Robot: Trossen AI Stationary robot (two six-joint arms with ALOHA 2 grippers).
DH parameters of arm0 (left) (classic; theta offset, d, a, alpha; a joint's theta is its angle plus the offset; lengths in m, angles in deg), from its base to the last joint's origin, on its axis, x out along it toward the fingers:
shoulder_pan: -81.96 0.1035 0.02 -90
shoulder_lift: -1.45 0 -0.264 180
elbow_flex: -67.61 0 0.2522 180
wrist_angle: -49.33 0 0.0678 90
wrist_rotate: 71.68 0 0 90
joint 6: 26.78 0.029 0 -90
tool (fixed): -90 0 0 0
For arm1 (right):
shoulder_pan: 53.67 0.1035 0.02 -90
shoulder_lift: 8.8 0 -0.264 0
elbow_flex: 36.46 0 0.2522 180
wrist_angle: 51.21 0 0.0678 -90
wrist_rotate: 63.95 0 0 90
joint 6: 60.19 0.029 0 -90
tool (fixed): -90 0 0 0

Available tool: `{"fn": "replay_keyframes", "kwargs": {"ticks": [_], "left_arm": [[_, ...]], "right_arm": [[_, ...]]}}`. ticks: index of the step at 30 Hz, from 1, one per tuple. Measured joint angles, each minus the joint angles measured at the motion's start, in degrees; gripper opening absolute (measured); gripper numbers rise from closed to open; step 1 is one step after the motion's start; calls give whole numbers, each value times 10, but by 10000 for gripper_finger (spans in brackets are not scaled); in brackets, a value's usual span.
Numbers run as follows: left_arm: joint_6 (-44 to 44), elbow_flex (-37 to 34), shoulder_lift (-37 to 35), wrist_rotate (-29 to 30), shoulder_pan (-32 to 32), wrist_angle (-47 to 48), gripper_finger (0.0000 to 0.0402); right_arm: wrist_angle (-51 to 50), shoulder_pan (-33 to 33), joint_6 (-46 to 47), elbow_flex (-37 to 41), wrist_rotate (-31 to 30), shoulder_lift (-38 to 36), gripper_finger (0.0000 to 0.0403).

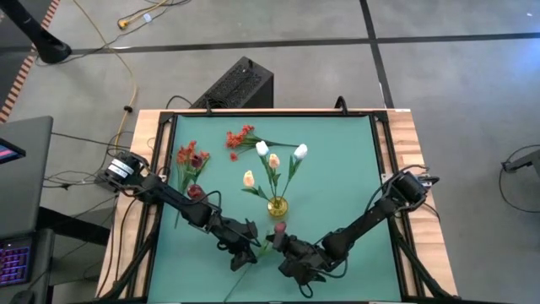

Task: Sort flowers into vase by color
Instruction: Put the red flower into the red vase

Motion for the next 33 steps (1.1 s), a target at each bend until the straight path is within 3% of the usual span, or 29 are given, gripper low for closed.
{"fn": "replay_keyframes", "kwargs": {"ticks": [6,10,14,17,24,33], "left_arm": [[1,0,-4,-8,7,-4,2],[24,4,-35,-9,16,1,2],[65,14,-97,5,19,21,2],[112,26,-152,41,15,76,2],[292,48,-282,163,-24,153,1],[413,48,-410,292,-30,237,1]], "right_arm": [[13,16,9,0,-22,0,177],[24,32,22,0,-85,0,228],[30,44,50,0,-171,-4,244],[30,49,71,-1,-203,-8,245],[4,49,156,-1,-193,-19,245],[-166,1,330,0,-101,-69,244]]}}
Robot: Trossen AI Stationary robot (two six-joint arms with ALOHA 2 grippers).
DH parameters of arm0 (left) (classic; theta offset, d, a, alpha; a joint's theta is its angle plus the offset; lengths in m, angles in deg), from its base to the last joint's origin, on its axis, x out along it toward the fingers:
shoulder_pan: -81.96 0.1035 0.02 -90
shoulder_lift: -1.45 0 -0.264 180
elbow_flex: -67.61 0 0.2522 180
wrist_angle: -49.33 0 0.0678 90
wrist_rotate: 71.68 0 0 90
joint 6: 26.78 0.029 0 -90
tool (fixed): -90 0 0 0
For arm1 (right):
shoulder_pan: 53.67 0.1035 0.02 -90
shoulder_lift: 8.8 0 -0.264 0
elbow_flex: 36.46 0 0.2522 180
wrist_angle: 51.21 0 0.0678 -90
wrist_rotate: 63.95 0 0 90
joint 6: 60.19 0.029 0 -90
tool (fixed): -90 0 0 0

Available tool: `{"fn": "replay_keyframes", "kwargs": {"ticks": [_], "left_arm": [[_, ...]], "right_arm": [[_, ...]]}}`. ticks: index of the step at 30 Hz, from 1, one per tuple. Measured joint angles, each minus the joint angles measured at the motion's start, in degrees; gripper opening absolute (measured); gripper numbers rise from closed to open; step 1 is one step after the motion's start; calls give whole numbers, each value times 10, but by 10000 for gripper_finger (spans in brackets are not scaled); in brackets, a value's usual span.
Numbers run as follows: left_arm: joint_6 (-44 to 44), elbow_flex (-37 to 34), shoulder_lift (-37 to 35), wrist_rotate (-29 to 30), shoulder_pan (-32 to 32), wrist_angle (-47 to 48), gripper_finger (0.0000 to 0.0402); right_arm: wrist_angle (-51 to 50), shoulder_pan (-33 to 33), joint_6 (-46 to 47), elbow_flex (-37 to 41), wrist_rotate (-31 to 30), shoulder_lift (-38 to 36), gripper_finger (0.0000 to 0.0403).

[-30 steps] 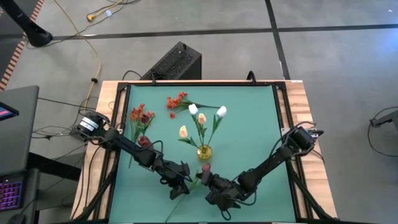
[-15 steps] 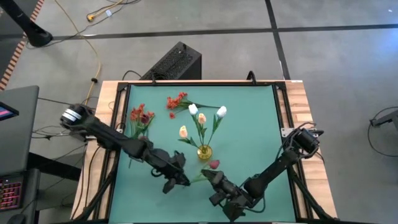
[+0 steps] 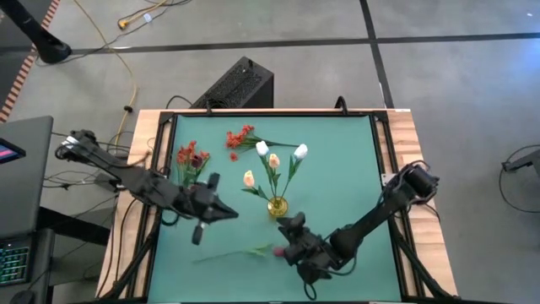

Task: Sort flowers into vase by color
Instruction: Put the red flower into the red vase

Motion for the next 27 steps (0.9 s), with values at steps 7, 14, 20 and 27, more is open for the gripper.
{"fn": "replay_keyframes", "kwargs": {"ticks": [7,14,20,27], "left_arm": [[29,0,-59,-9,10,31,1],[-7,-1,-8,-140,-5,55,0],[-33,-1,112,-150,-25,49,1],[-133,-1,227,-134,-23,46,50]], "right_arm": [[-120,-47,109,3,145,-55,244],[-188,-69,238,110,153,-156,244],[-113,-71,260,207,152,-261,244],[-90,-53,296,240,154,-318,244]]}}
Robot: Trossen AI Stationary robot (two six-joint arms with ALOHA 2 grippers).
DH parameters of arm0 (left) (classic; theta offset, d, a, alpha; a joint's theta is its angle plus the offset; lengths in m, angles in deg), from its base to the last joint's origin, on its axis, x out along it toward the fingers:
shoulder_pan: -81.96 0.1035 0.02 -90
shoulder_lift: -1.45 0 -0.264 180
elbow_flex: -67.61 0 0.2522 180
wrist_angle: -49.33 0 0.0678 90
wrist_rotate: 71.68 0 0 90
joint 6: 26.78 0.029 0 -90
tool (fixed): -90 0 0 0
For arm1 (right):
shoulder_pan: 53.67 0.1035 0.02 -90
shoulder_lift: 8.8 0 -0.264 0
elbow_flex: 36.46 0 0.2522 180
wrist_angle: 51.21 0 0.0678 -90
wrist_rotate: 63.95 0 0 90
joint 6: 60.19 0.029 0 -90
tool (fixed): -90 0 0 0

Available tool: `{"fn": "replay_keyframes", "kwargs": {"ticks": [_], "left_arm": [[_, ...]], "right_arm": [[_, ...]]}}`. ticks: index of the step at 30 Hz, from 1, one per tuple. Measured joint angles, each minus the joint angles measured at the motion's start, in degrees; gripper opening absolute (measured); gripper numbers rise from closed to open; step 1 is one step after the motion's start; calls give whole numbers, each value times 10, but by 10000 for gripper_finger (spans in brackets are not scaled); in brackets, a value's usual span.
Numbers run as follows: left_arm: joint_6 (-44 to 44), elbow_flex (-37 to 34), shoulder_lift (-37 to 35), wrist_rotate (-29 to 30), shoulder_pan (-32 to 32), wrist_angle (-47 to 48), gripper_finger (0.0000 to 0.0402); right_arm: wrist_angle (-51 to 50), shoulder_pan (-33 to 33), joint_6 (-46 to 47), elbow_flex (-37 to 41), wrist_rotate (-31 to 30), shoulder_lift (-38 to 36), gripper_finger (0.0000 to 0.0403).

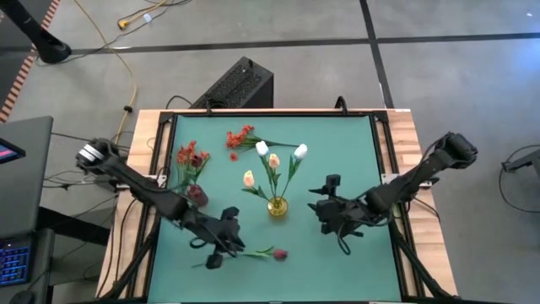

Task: Sort flowers into vase by color
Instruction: Put the red flower into the red vase

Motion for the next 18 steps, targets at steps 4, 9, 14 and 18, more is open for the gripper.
{"fn": "replay_keyframes", "kwargs": {"ticks": [4,9,14,18], "left_arm": [[-56,0,57,-37,-2,-8,99],[-81,0,121,-44,-13,-16,152],[-101,0,173,-32,-22,-16,174],[-113,0,197,-1,-30,-17,175]], "right_arm": [[11,15,7,0,1,-2,244],[45,31,7,0,1,0,244],[78,55,9,0,8,0,244],[101,78,10,0,16,0,244]]}}
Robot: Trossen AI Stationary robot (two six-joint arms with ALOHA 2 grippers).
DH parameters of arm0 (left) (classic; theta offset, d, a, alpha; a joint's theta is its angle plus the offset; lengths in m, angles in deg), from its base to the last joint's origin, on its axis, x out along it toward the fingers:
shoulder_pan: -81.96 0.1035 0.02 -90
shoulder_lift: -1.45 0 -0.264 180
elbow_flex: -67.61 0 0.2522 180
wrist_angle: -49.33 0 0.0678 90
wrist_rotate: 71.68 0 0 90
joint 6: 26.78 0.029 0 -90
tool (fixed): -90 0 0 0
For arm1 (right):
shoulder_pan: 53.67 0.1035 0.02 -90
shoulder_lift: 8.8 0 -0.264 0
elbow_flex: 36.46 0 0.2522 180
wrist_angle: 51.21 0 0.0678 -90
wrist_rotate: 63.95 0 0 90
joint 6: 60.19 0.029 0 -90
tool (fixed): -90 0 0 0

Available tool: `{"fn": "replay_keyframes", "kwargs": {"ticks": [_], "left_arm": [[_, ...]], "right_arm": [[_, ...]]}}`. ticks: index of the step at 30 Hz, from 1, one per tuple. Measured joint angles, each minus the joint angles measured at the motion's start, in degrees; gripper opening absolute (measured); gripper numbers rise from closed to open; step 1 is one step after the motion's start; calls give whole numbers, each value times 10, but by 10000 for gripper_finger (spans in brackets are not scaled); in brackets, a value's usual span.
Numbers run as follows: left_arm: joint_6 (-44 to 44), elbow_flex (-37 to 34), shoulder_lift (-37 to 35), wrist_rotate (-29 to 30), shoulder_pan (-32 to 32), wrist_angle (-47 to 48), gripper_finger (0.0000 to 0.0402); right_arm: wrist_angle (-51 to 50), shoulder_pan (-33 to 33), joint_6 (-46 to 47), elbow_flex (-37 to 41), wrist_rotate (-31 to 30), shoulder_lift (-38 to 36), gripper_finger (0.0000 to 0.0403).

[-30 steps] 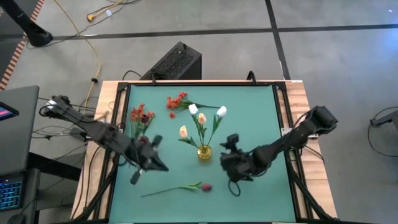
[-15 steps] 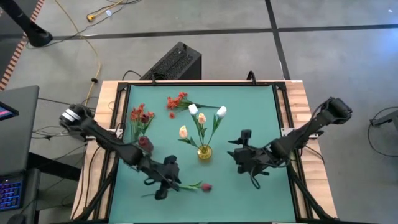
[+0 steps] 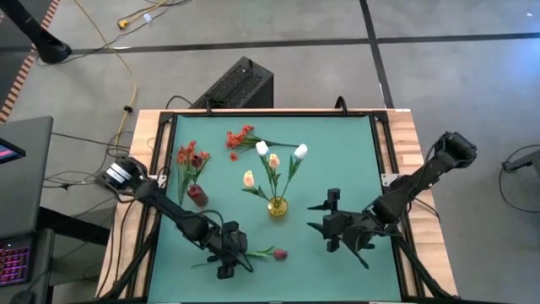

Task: Sort flowers into vase by color
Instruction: Put the red flower into the red vase

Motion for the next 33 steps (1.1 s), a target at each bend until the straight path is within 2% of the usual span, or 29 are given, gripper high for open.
{"fn": "replay_keyframes", "kwargs": {"ticks": [5,9,13,17,21,23,29,33], "left_arm": [[8,0,2,36,-8,4,173],[30,0,2,46,-13,7,154],[28,1,3,50,-12,29,106],[31,1,3,68,-12,41,22],[74,0,-6,83,-15,31,4],[104,-2,-24,93,-18,31,2],[182,-2,-130,165,-40,21,0],[299,-1,-207,247,-62,-20,0]], "right_arm": [[15,26,13,0,0,0,244],[26,42,14,0,0,0,244],[32,57,15,0,0,0,244],[33,67,57,0,0,0,244],[60,66,84,0,2,1,244],[92,66,53,-2,31,0,244],[76,104,-10,-74,232,-36,244],[98,161,-134,-79,239,-48,244]]}}
